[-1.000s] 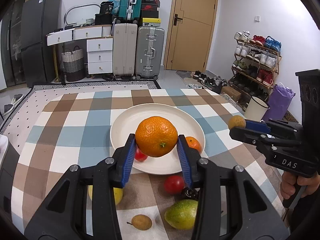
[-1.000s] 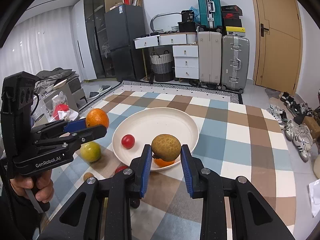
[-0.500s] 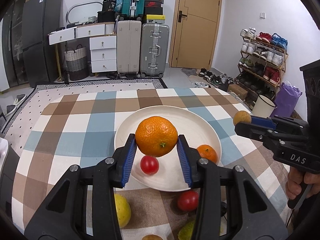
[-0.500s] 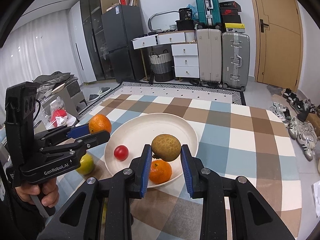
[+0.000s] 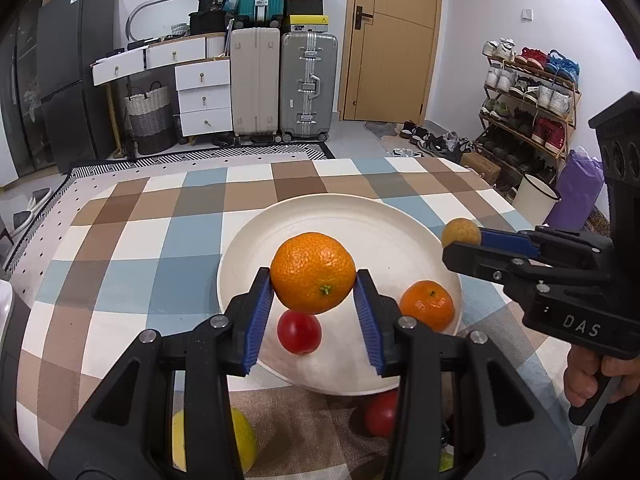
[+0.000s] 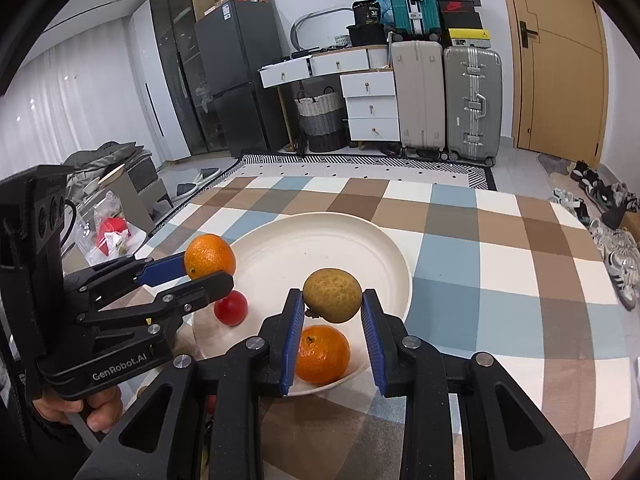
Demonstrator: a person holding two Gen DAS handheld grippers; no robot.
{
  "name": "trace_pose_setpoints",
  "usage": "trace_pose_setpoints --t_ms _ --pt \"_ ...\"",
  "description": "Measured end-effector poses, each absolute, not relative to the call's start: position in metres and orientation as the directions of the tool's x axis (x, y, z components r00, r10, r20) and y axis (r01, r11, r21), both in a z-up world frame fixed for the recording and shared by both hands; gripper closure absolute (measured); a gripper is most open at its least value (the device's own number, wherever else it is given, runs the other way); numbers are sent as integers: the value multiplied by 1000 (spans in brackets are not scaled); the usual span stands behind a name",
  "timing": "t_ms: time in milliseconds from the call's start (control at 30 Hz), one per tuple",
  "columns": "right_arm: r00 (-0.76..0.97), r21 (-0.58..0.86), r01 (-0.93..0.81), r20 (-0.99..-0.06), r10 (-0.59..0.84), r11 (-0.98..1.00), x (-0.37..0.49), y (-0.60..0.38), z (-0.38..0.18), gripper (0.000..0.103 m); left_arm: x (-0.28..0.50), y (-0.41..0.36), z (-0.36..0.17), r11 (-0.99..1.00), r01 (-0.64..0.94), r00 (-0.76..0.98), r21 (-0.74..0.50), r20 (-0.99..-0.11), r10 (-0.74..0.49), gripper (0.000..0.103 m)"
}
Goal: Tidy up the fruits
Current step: 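Carry orange and longan over the plate and release both onto it, then withdraw both open tools from the plate toward the remaining fruit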
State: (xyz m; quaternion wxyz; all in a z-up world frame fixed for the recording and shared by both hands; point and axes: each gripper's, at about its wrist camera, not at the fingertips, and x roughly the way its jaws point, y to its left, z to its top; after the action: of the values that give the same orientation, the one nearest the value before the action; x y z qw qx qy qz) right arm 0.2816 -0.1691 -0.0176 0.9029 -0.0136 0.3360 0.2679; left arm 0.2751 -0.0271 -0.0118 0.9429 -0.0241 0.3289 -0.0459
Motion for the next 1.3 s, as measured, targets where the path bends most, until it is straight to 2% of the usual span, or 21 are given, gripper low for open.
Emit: trace_pose_setpoints --t_ms 600,700,833,867,933,1000,1067,1133,1233,1300 --pt "621 214 -428 -637 458 878 303 -168 -44 73 280 -40 -32 995 91 751 -44 -653 -98 65" --pt "630 222 -433 -618 470 874 301 -170 -42 64 280 -41 -33 995 95 743 -43 -662 -100 65" --pt "661 185 -411 -614 431 893 296 -175 -38 63 276 -40 -29 994 96 750 -44 -653 -102 64" --pt "664 185 -407 -612 429 895 295 -177 -37 62 275 -40 -27 995 93 754 -37 -650 -95 61" --pt "673 182 -394 -610 418 901 292 -181 -36 51 270 -38 -23 996 86 761 -29 -643 -85 52" --pt "677 172 -386 -615 405 906 289 -184 -35 47 264 -35 -20 997 73 766 -28 -638 -74 30" --pt "685 155 -382 -615 392 911 283 -186 -33 37 256 -31 -15 998 60 775 -34 -628 -68 20" --pt "701 131 -370 -610 369 920 276 -189 -31 25 247 -26 -9 998 45 784 -41 -618 -60 17" --pt "708 128 -370 -603 369 920 265 -196 -29 13 230 -17 -3 997 22 794 -68 -604 -59 4" --pt "706 134 -371 -602 373 919 257 -200 -28 8 218 -15 1 997 19 807 -78 -587 -62 1"
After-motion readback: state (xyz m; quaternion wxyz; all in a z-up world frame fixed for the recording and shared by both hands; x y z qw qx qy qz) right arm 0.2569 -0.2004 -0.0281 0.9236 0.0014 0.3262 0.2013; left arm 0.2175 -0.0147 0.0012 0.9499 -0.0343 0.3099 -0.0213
